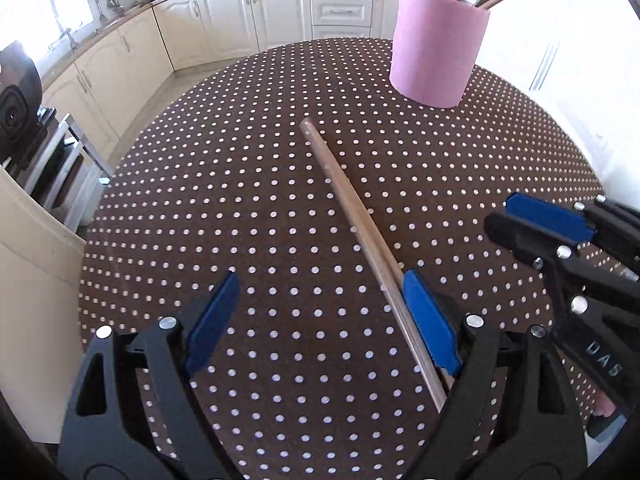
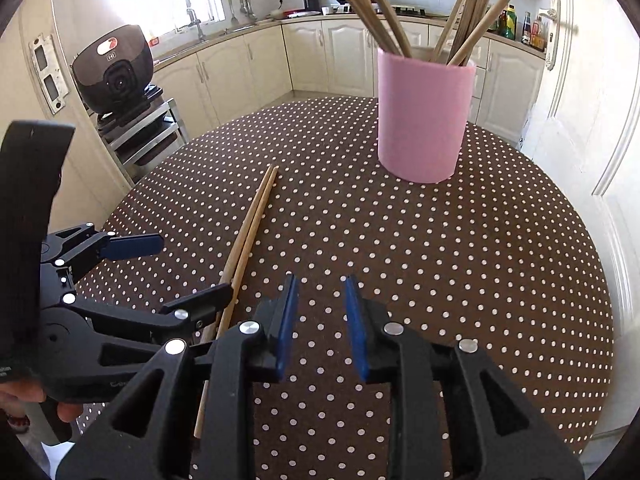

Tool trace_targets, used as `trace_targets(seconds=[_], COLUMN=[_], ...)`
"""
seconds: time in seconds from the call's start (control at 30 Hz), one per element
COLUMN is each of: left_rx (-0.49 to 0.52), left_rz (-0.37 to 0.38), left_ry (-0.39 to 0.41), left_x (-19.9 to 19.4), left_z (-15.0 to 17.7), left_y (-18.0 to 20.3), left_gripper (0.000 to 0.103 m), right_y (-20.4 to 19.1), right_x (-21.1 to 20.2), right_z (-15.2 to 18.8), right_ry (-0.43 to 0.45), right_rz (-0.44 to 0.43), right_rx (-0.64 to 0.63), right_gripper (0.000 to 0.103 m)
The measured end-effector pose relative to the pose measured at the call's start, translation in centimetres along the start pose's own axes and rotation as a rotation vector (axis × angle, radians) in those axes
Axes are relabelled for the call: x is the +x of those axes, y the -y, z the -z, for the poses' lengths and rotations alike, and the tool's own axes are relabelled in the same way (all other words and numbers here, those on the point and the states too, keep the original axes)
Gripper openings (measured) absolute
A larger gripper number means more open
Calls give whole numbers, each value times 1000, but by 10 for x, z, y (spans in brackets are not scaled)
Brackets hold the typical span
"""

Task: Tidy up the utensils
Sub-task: 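Move both open tools back over the last chopsticks on the table, then close the left tool on one chopstick while the right tool grasps the other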

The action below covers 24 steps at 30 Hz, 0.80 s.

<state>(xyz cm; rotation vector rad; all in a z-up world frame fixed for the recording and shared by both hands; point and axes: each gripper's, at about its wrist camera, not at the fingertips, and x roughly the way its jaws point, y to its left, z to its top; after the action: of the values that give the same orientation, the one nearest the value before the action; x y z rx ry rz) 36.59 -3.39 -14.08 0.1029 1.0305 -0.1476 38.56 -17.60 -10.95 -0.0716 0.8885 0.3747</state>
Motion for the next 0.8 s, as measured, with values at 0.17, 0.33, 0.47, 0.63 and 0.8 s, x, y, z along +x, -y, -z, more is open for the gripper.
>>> trace_targets(seconds=[0.17,0.33,0.47,0.63,0.8], left_rx=[-5,-2,-28,-43,-76], left_rz=[-8,-24,-27,-28,-42], left_ry=[2,-25,-37,-46,-59], left_x=[1,14,28,33,37], left_z=[-2,-16,-28,-33,-37], left_y=[-7,-21,-27,-42,-68], left_gripper=[83,83,83,83,83], right_y=[-2,-3,-3,-4,-10], right_x=[4,7,8,10,24], right_z=[1,-3,-8,-18,-32], right_ry=[-13,-17,-17,-18,-35], right_rz=[-1,-3,-11,-18,-51], right_rx=[-8,2,9,9,25], right_gripper=[24,25,26,26,26])
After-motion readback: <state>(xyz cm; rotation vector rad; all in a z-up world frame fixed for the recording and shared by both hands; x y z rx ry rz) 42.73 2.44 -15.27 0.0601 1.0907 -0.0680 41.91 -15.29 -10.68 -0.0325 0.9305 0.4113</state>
